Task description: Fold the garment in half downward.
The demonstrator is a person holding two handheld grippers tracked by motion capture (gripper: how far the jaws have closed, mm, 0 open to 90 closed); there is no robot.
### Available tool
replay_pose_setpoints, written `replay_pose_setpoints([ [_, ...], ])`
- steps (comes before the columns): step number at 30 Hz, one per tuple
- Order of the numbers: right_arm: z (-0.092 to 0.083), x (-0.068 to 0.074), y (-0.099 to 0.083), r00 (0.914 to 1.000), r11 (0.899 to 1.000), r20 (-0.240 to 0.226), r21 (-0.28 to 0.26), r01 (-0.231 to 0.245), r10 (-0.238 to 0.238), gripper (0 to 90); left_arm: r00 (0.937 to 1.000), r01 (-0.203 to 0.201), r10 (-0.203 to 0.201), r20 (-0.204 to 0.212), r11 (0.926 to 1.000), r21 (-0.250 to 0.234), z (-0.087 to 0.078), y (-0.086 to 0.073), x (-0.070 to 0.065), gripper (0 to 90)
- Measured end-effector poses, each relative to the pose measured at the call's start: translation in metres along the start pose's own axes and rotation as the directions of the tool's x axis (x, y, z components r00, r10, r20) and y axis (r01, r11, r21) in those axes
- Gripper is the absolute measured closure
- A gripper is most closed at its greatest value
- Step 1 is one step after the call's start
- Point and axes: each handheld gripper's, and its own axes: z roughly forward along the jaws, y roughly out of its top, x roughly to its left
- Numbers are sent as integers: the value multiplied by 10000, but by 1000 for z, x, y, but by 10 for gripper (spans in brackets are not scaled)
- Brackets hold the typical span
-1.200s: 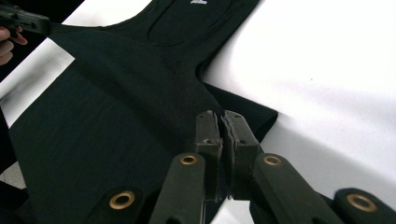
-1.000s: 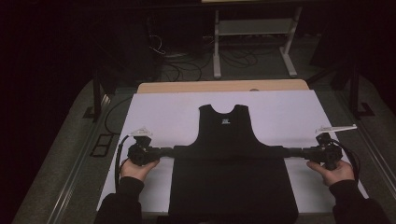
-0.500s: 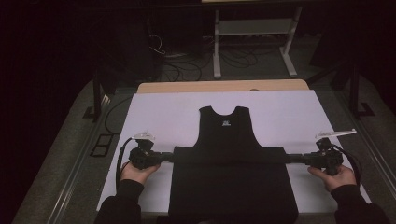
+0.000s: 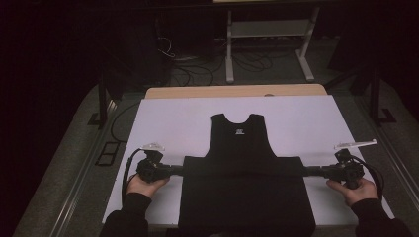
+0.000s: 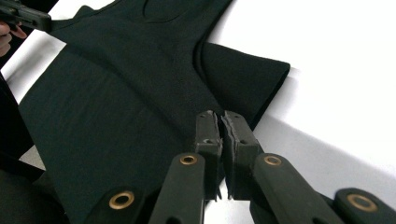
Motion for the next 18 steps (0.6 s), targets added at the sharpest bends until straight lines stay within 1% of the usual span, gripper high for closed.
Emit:
replay_pose_setpoints([
  [2, 0, 1, -1, 10000, 10000, -16, -22, -30, 30, 841, 10000, -19, 19, 3, 10000, 2, -1, -1, -1, 859],
  [7, 0, 2, -4, 9999, 9998, -42, 161, -148, 149, 840, 10000, 33, -33, 43, 10000, 86, -1, -3, -2, 859],
  [12, 1, 3, -6, 9997, 9992, -58, 316, -255, 257, 839, 9998, 95, -99, 155, 9995, 291, 0, -5, -2, 859],
  [16, 1, 3, -7, 9998, 9991, -46, 353, -213, 215, 839, 9996, 158, -169, 236, 9988, 463, 1, -6, -1, 859],
  [18, 1, 3, -8, 9997, 9989, -25, 408, -249, 250, 838, 9998, 82, -92, 179, 9983, 572, 1, -6, -1, 857],
])
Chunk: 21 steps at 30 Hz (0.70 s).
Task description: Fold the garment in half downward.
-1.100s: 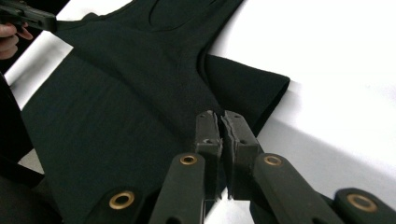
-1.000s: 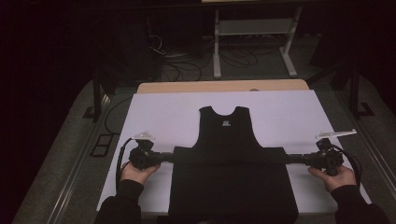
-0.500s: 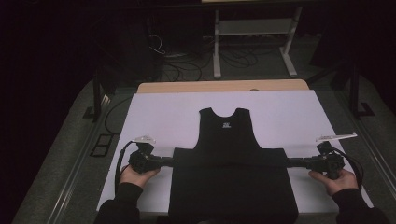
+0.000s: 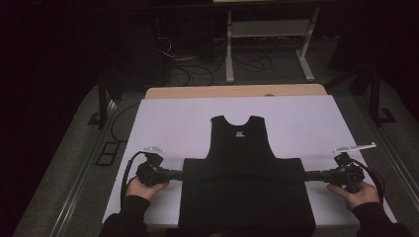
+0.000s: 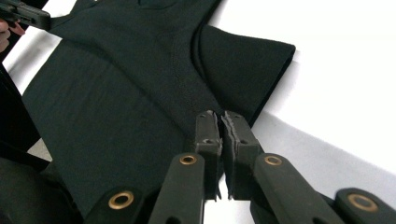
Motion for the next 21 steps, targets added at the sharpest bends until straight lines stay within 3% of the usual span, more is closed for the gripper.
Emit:
replay_pose_setpoints([
  [7, 3, -1, -1, 9999, 9997, -59, 203, -152, 153, 832, 10000, -33, 32, 26, 9999, 166, 3, 0, 1, 854],
  [13, 2, 2, 0, 9997, 9997, 157, 187, 164, -167, 809, 10000, -35, 34, 39, 9997, 255, 5, 0, 0, 847],
  [21, 2, 3, -1, 9961, 9994, 807, 5, 360, -359, 594, 9989, -97, 99, -449, 9999, 54, 4, 0, 0, 651],
])
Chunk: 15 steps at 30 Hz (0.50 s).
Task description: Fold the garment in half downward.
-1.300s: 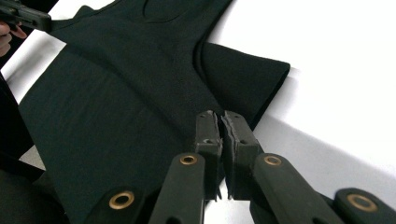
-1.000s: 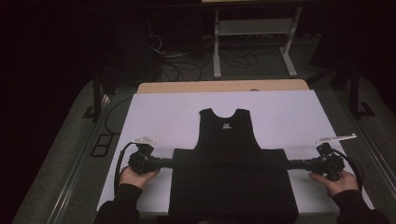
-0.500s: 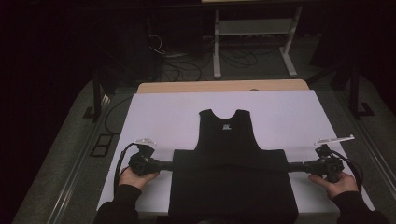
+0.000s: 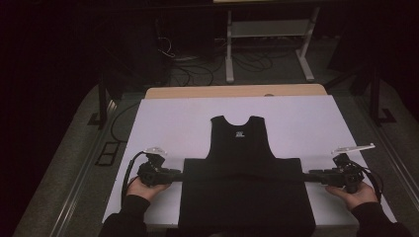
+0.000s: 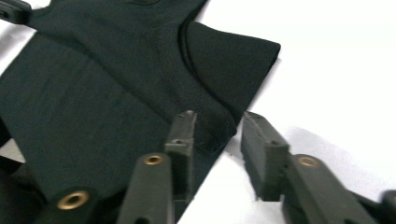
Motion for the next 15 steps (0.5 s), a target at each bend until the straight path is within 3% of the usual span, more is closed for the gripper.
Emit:
replay_pose_setpoints([
  [3, 0, 1, 1, 9998, 9998, 94, 7, 182, -182, 515, 10000, -39, 39, 23, 9998, -187, -2, 1, -1, 556],
  [4, 0, 2, 1, 9997, 9997, 137, -103, 214, -213, 429, 10000, -48, 48, 16, 9996, -269, -2, 1, -1, 473],
  [6, 0, 2, 2, 9997, 9997, 165, -153, 208, -205, 390, 9998, -196, 197, 12, 9987, -462, -4, 2, -2, 446],
  [7, -2, 2, 2, 9993, 9988, 279, -421, 264, -252, 335, 9994, -340, 333, -136, 9977, -587, -5, 2, -4, 360],
  [8, -2, 2, 2, 9993, 9988, 279, -421, 264, -252, 335, 9987, -459, 444, -232, 9966, -685, -7, 3, -5, 360],
  [9, -4, 2, 3, 9993, 9982, 300, -542, 249, -233, 306, 9984, -519, 499, -265, 9954, -809, -8, 3, -6, 264],
  [15, -9, 5, 6, 9985, 9910, 263, -1237, 519, -490, 120, 9981, -575, 551, -261, 9927, -1058, -10, 5, -4, 115],
])
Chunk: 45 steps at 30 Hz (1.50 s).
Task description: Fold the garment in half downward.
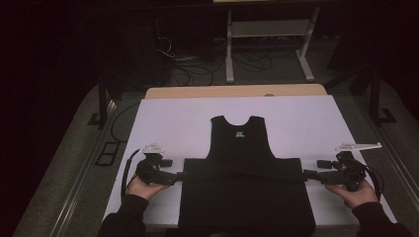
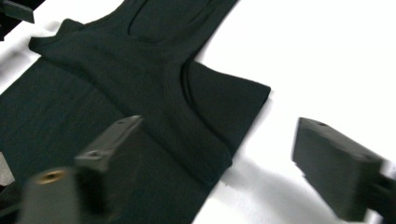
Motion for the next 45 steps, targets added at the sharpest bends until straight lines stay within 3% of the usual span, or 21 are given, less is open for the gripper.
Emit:
replay_pose_setpoints([
  [3, -2, 3, 3, 9996, 9999, 276, -129, -40, 44, 0, 9997, -206, 206, 134, 9998, -20, 1, 0, -1, 52],
  [6, -4, 6, 4, 9998, 9994, 181, -343, -13, 19, 0, 9993, -347, 346, 158, 9994, 62, 3, 2, -3, 0],
  [19, -10, 8, 14, 9990, 9965, 278, -742, 376, -356, 0, 9990, -427, 420, -125, 9968, -674, -3, 12, 3, 0],
  [29, -8, 9, 28, 9961, 9935, 449, -813, 791, -756, 0, 9985, -551, 547, -72, 9946, -877, -6, 20, 6, 0],
  [35, -8, 11, 39, 9916, 9883, 453, -878, 1246, -1210, 0, 9980, -598, 578, -242, 9942, -895, -6, 29, 10, 0],
  [38, -9, 12, 45, 9911, 9864, 423, -1001, 1301, -1264, 0, 9993, -384, 381, -44, 9935, -1072, -7, 35, 13, 0],
  [45, -7, 12, 63, 9875, 9819, 328, -1057, 1569, -1543, 0, 9982, -591, 582, -110, 9899, -1285, -9, 52, 14, 0],
])
